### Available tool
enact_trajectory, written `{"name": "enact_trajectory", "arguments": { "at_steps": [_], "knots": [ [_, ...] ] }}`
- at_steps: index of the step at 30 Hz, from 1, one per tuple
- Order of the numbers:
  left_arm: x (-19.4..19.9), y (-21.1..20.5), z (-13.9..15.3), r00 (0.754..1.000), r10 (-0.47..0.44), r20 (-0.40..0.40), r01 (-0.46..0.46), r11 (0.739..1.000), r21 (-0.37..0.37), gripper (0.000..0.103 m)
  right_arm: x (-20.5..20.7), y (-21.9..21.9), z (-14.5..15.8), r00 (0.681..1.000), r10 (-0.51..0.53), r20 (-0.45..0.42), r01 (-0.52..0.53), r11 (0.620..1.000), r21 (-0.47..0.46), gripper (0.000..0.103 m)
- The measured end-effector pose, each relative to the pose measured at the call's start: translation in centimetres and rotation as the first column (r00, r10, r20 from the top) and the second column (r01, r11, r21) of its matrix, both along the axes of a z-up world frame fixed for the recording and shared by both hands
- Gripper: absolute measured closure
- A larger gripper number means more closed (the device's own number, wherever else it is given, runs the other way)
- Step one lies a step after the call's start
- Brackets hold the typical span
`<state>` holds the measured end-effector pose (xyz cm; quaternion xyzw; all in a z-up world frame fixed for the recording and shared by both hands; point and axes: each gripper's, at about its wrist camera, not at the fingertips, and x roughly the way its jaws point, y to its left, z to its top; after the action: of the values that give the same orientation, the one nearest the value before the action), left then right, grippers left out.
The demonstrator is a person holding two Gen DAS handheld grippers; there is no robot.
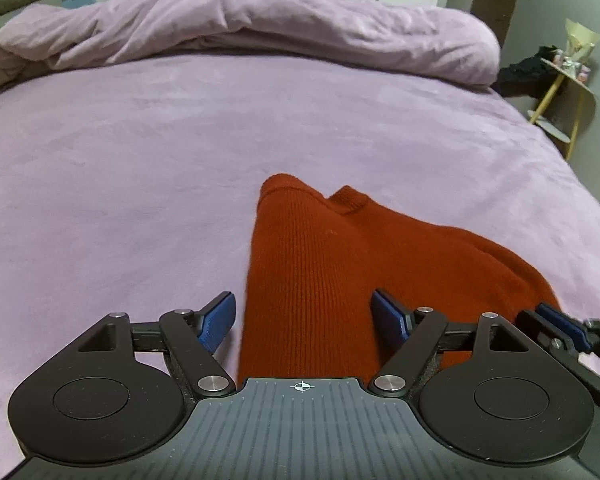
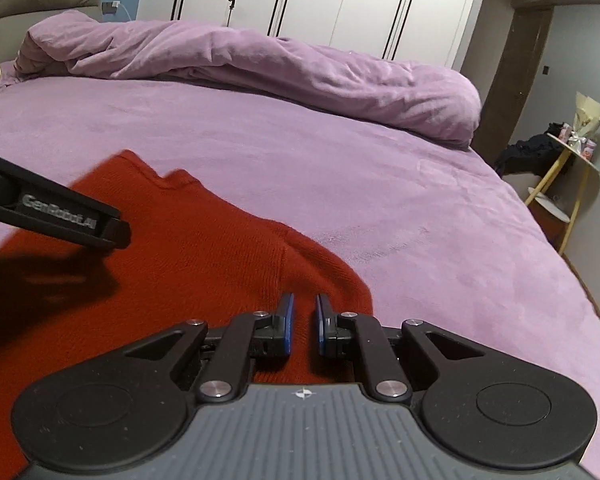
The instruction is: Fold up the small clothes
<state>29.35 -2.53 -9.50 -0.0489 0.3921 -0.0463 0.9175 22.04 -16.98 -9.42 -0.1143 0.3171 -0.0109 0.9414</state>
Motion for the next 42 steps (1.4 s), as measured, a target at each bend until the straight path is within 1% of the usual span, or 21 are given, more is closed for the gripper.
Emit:
{"name": "enact_trajectory", "arguments": {
  "at_steps": [2,3,4,6,7,9,11,13,16,19,23,26,28,30,32,34,35,37,39,40,42],
  "knots": [
    [-2.5,0.7,0.6,1.0,-0.014,-0.016,0.013,0.999,-0.031,0.024,-2.9,0.2,1.0,1.0,0.019,0.02,-0.02,0.999,0.05,0.092],
    [-3.7,1.0,0.6,1.0,-0.013,-0.021,0.012,0.999,-0.048,0.023,-4.5,0.3,1.2,0.999,0.022,0.031,-0.024,0.998,0.056,0.093],
    [-4.9,1.2,0.3,1.0,-0.009,-0.028,0.007,0.998,-0.059,0.023,-6.2,0.5,1.0,0.999,0.021,0.045,-0.023,0.999,0.047,0.093],
    [-6.6,1.6,-0.3,1.0,-0.015,-0.018,0.013,0.997,-0.077,0.021,-7.8,0.5,0.0,1.0,-0.001,0.021,0.0,0.999,0.047,0.093],
    [-7.0,1.6,-0.6,0.999,-0.022,-0.024,0.021,0.998,-0.066,0.019,-8.4,0.4,-0.6,1.0,-0.007,0.023,0.005,0.999,0.053,0.093],
    [-7.2,1.6,-0.7,1.0,-0.025,-0.017,0.024,0.998,-0.051,0.019,-8.4,0.8,-0.8,1.0,0.009,0.018,-0.009,1.0,0.013,0.093],
    [-7.3,1.8,0.1,0.999,-0.01,-0.042,0.008,0.998,-0.058,0.02,-7.7,1.0,-0.4,1.0,0.014,-0.013,-0.014,1.0,-0.007,0.093],
    [-8.0,2.2,1.1,0.999,-0.001,-0.034,-0.001,0.997,-0.072,0.021,-7.6,0.8,0.7,0.999,-0.006,-0.035,0.007,1.0,0.027,0.092],
    [-9.7,2.7,1.2,1.0,-0.001,-0.028,0.0,0.999,-0.038,0.02,-9.3,0.6,1.5,0.999,-0.024,-0.047,0.029,0.995,0.094,0.092],
    [-10.5,2.8,0.2,0.997,-0.012,-0.079,0.009,0.999,-0.043,0.02,-11.0,0.4,0.8,0.996,-0.026,-0.082,0.038,0.988,0.148,0.092],
    [-10.3,2.2,-0.2,0.995,-0.031,-0.093,0.031,1.0,-0.005,0.019,-11.1,0.4,0.0,0.994,-0.022,-0.105,0.036,0.99,0.134,0.093],
    [-9.6,2.2,-0.7,0.993,-0.03,-0.115,0.03,1.0,-0.004,0.017,-9.9,-0.4,-0.3,0.987,-0.04,-0.153,0.068,0.98,0.186,0.094],
    [-9.6,2.1,-1.1,0.992,-0.029,-0.12,0.03,1.0,0.003,0.014,-9.5,-0.8,-0.4,0.986,-0.036,-0.166,0.071,0.975,0.209,0.094],
    [-10.2,2.1,-1.2,0.991,-0.035,-0.126,0.037,0.999,0.018,0.014,-9.7,-0.9,-0.6,0.986,-0.026,-0.167,0.061,0.975,0.214,0.094],
    [-11.3,1.8,-0.7,0.989,-0.039,-0.145,0.044,0.999,0.03,0.015,-10.2,-0.7,-0.3,0.985,-0.012,-0.169,0.047,0.978,0.202,0.094],
    [-12.9,1.5,-0.1,0.987,-0.066,-0.148,0.076,0.995,0.064,0.017,-11.2,-0.5,0.3,0.979,-0.002,-0.204,0.046,0.977,0.208,0.091],
    [-13.8,1.2,0.2,0.986,-0.069,-0.151,0.085,0.991,0.101,0.018,-11.8,-0.3,0.5,0.968,0.003,-0.249,0.052,0.976,0.213,0.076],
    [-15.9,1.0,0.5,0.989,-0.051,-0.142,0.076,0.982,0.175,0.018,-13.2,0.0,0.4,0.935,0.032,-0.352,0.068,0.961,0.267,0.062],
    [-17.6,1.2,0.9,0.989,-0.023,-0.147,0.053,0.978,0.2,0.016,-15.5,0.3,0.4,0.925,0.053,-0.377,0.075,0.946,0.316,0.054],
    [-18.2,1.4,1.2,0.988,-0.01,-0.152,0.041,0.979,0.198,0.015,-16.3,0.7,0.4,0.918,0.05,-0.394,0.08,0.949,0.306,0.048],
    [-18.7,1.8,1.9,0.988,0.016,-0.156,0.016,0.979,0.204,0.011,-17.1,1.5,0.8,0.909,0.034,-0.416,0.079,0.965,0.252,0.043]
  ]
}}
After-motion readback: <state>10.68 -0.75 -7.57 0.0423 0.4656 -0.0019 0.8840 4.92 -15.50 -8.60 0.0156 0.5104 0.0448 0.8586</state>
